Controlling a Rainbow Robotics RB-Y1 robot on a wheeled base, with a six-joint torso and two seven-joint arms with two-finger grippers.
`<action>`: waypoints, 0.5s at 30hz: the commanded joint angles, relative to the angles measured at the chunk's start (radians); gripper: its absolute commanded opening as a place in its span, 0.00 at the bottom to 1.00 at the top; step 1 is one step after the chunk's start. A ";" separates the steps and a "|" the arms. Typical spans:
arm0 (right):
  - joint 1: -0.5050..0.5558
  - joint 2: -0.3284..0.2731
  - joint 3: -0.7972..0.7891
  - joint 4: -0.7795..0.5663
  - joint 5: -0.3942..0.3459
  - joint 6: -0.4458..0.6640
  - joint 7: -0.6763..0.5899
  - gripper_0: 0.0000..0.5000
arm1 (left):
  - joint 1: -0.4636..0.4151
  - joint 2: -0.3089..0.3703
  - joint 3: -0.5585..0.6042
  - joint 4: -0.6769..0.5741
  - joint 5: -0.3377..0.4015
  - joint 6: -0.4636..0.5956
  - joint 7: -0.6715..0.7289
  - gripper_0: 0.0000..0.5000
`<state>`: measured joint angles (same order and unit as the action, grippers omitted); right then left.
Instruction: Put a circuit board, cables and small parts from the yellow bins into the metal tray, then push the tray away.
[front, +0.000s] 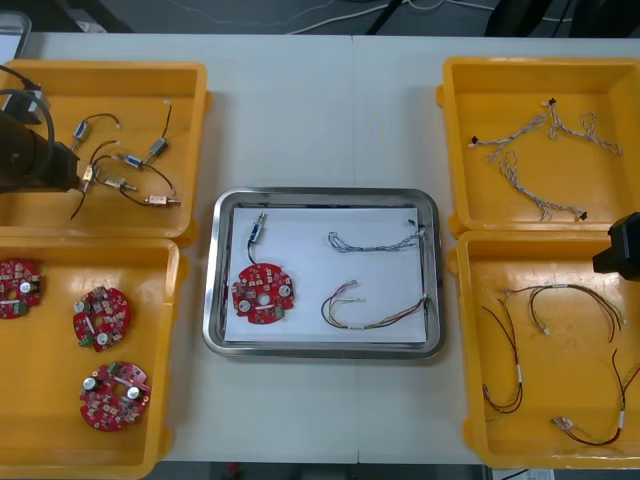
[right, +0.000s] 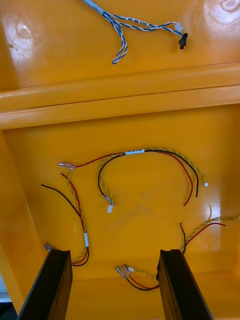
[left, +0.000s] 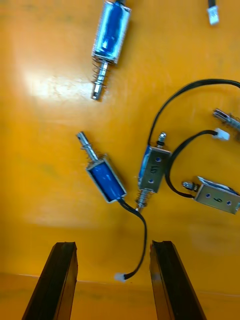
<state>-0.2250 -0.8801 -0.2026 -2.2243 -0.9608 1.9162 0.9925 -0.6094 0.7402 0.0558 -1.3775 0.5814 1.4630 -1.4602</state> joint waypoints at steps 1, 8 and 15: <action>0.010 -0.042 -0.035 -0.029 -0.009 0.004 -0.029 1.00 | -0.067 0.018 0.042 0.017 -0.025 -0.006 -0.002 0.86; 0.010 -0.042 -0.035 -0.029 -0.009 0.004 -0.029 1.00 | -0.133 0.018 0.048 0.115 -0.043 -0.015 0.018 0.86; 0.010 -0.042 -0.035 -0.029 -0.009 0.004 -0.029 1.00 | -0.150 0.013 0.047 0.155 -0.046 -0.035 0.034 0.85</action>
<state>-0.2247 -0.8801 -0.2027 -2.2247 -0.9609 1.9162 0.9925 -0.7068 0.7401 0.0752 -1.2394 0.5458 1.4454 -1.4602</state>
